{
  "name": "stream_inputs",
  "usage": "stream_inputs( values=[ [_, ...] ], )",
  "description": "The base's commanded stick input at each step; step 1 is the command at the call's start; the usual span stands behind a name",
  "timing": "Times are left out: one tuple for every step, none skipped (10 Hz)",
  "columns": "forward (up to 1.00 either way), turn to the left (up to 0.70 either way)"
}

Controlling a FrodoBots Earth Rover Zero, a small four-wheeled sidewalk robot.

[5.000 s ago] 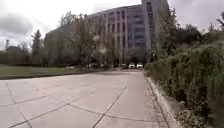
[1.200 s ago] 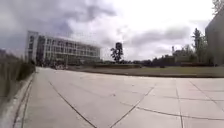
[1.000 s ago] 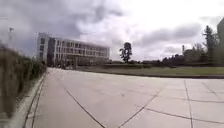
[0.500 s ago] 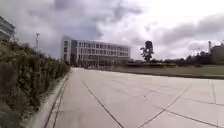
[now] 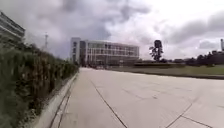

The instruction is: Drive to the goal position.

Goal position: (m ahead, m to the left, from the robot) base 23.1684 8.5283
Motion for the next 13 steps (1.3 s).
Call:
stream_inputs(
  values=[
    [0.70, 0.00],
    [0.70, 0.00],
    [0.70, 0.00],
    [0.70, 0.00],
    [0.70, 0.00],
    [0.70, 0.27],
    [0.70, 0.35],
    [0.70, 0.35],
    [0.70, 0.35],
    [0.70, 0.35],
    [0.70, 0.17],
    [0.70, 0.02],
    [0.70, 0.00]
  ],
)
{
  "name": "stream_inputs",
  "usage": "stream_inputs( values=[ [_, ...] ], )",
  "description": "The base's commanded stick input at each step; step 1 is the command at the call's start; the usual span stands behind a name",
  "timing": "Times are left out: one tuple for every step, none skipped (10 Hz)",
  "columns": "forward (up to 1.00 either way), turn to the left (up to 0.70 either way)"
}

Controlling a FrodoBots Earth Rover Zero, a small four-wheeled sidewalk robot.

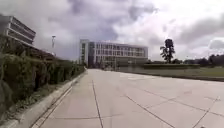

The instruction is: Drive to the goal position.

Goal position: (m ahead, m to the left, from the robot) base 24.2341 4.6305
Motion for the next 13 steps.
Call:
stream_inputs(
  values=[
    [0.70, 0.00],
    [0.70, 0.00],
    [0.70, 0.00],
    [0.70, 0.00],
    [0.70, 0.05],
    [0.70, 0.10],
    [0.70, 0.15],
    [0.70, 0.01],
    [0.70, 0.00],
    [0.70, 0.00],
    [0.70, 0.00],
    [0.70, 0.00],
    [0.70, 0.00]
  ],
)
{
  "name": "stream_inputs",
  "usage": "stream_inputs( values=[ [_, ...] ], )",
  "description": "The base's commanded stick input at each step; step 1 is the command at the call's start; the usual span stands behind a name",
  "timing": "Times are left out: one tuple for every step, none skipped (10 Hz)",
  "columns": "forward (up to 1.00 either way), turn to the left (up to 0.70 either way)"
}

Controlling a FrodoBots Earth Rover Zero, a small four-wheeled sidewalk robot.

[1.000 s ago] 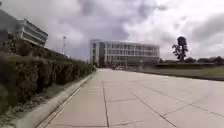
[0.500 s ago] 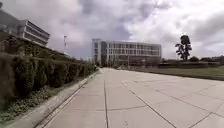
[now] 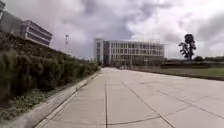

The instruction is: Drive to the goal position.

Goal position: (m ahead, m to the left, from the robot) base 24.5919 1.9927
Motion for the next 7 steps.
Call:
stream_inputs(
  values=[
    [0.70, 0.00],
    [0.70, 0.00],
    [0.70, 0.00],
    [0.70, 0.00],
    [0.70, 0.00],
    [0.70, 0.05],
    [0.70, 0.35]
  ],
)
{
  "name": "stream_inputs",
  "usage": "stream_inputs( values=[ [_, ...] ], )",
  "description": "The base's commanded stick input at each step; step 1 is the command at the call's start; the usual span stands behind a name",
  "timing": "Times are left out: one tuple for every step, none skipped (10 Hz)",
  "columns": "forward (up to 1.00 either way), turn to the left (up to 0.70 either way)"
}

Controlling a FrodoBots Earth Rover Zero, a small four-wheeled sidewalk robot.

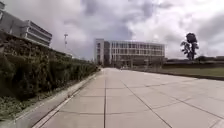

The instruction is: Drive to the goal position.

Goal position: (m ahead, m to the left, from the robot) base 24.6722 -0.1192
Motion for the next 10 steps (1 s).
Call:
stream_inputs(
  values=[
    [0.70, 0.33],
    [0.70, 0.21],
    [0.70, 0.07],
    [0.70, 0.00],
    [0.70, 0.00],
    [0.70, 0.00],
    [0.70, 0.00],
    [0.70, 0.00],
    [0.70, 0.00],
    [0.70, -0.01]
  ],
)
